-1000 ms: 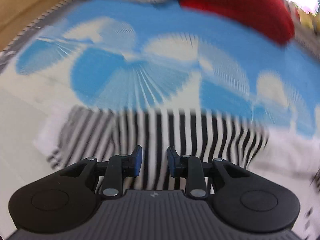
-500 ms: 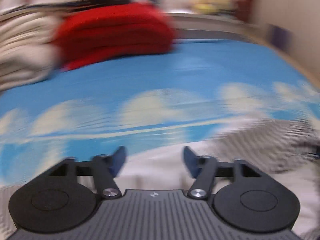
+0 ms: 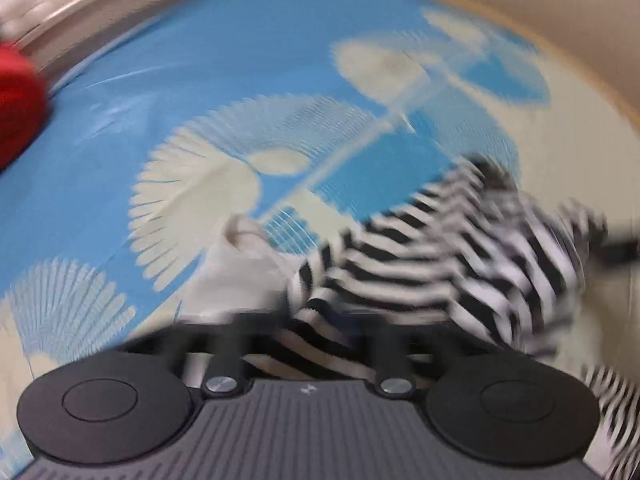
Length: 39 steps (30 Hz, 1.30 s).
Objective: Fold small clothes
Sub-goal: 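Grasp the striped sleeve cuff with the right tool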
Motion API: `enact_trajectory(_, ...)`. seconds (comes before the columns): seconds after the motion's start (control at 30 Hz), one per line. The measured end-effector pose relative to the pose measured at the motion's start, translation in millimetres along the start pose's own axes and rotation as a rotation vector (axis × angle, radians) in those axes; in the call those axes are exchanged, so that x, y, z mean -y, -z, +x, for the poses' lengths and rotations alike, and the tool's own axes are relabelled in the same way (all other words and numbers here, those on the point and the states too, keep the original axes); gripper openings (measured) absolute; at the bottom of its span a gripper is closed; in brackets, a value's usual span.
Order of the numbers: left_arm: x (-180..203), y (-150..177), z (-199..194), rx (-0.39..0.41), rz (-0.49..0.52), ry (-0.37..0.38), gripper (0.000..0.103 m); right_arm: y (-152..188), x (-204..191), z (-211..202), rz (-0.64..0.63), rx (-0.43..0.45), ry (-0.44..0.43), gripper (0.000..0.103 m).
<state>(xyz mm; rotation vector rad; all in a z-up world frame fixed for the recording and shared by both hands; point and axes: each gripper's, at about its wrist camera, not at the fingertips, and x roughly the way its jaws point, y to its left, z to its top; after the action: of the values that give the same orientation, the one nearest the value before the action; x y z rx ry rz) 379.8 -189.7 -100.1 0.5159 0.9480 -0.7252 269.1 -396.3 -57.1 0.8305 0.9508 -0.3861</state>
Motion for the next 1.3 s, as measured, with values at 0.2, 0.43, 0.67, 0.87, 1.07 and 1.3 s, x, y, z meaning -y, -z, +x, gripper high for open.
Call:
enact_trajectory(0.2, -73, -8, -73, 0.136, 0.075, -0.079, 0.005, -13, 11, -7, 0.036, 0.062, 0.014, 0.035)
enact_trajectory(0.43, -226, 11, -164, 0.221, -0.380, -0.643, 0.023, -10, 10, -1, 0.028, 0.059, 0.011, 0.035)
enact_trajectory(0.67, -99, 103, -208, 0.211, -0.312, -0.478, 0.047, -12, 29, 31, 0.145, -0.014, -0.030, 0.035)
enact_trajectory(0.87, -18, 211, -239, 0.166, -0.535, -0.356, 0.056, -41, 79, 38, 0.366, 0.037, -0.090, 0.035)
enact_trajectory(1.07, -6, 211, -209, 0.132, -0.389, -0.537, 0.056, -45, 102, 30, 0.461, 0.040, -0.077, 0.035)
enact_trajectory(1.3, -19, 214, -201, 0.169, -0.393, -0.587, 0.056, -38, 89, 46, 0.432, -0.038, -0.075, 0.039)
